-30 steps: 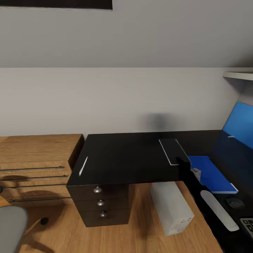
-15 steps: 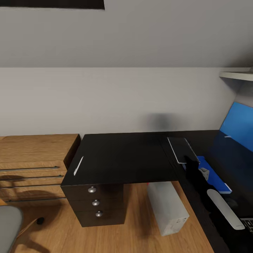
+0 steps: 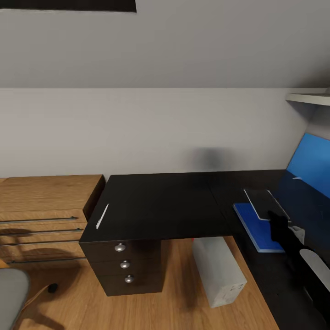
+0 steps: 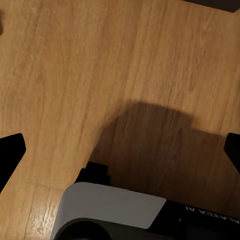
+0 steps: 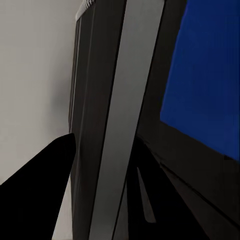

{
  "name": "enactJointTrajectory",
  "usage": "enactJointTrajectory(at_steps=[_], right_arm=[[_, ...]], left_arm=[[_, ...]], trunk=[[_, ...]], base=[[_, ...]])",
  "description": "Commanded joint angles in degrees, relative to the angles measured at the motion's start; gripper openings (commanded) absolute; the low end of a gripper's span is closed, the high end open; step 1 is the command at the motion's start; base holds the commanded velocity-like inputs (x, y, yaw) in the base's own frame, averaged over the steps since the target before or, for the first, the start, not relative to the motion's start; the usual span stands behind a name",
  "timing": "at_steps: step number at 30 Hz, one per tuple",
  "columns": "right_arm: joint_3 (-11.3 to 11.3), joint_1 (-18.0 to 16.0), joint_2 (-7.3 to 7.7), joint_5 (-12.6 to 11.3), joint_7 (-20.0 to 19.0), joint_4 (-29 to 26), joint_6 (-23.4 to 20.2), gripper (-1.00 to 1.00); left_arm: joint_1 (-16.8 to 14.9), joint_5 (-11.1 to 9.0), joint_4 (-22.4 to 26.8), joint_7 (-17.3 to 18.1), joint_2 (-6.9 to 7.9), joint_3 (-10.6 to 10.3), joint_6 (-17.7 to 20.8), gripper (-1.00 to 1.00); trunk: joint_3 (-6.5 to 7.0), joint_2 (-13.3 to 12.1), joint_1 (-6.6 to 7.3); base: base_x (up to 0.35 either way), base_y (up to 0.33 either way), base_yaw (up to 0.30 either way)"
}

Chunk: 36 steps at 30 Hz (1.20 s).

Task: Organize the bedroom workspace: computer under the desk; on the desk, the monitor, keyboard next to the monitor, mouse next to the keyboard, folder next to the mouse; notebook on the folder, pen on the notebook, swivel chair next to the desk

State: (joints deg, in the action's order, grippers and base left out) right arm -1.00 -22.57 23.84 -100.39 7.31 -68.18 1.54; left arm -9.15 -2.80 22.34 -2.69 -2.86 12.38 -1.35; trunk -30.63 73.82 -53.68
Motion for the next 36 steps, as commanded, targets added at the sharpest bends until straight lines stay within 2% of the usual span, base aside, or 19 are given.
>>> enactJointTrajectory(at_steps=[1,4,7,20,29,36], right_arm=[[-0.08,-0.06,0.34,-0.54,0.35,0.27,-0.35,-1.00],[-0.44,-0.19,1.75,-0.52,1.27,2.02,-3.36,-1.00],[-0.55,-0.30,2.35,-0.51,2.11,2.65,-4.97,-1.00],[-0.58,-0.53,2.45,-0.55,4.52,4.83,-8.05,-1.00],[-0.66,-0.53,2.44,-0.58,4.85,4.90,-8.38,-1.00],[-0.67,-0.54,2.38,-0.59,4.90,4.90,-8.39,-1.00]], left_arm=[[-0.04,-0.29,-0.01,-0.12,-0.03,0.03,-0.16,1.00],[-0.04,-0.31,-0.02,-0.12,-0.04,0.02,-0.16,1.00],[-0.03,-0.34,-0.02,-0.17,-0.04,0.02,-0.16,1.00],[-0.01,-0.31,-0.02,-0.19,-0.04,0.02,-0.23,1.00],[0.00,-0.35,-0.02,-0.14,-0.04,0.04,-0.23,1.00],[-0.01,-0.36,-0.02,-0.19,-0.01,0.06,-0.23,1.00]], trunk=[[-0.06,0.03,0.00],[-0.06,0.03,0.00],[-0.06,0.03,0.00],[-0.06,0.03,0.00],[-0.06,0.03,0.00],[-0.06,0.03,0.00]], base=[[0.000,0.000,0.000],[0.000,0.000,0.000],[0.000,0.000,0.000],[0.000,0.000,0.000],[0.000,-0.006,0.000],[0.000,-0.180,0.000]])
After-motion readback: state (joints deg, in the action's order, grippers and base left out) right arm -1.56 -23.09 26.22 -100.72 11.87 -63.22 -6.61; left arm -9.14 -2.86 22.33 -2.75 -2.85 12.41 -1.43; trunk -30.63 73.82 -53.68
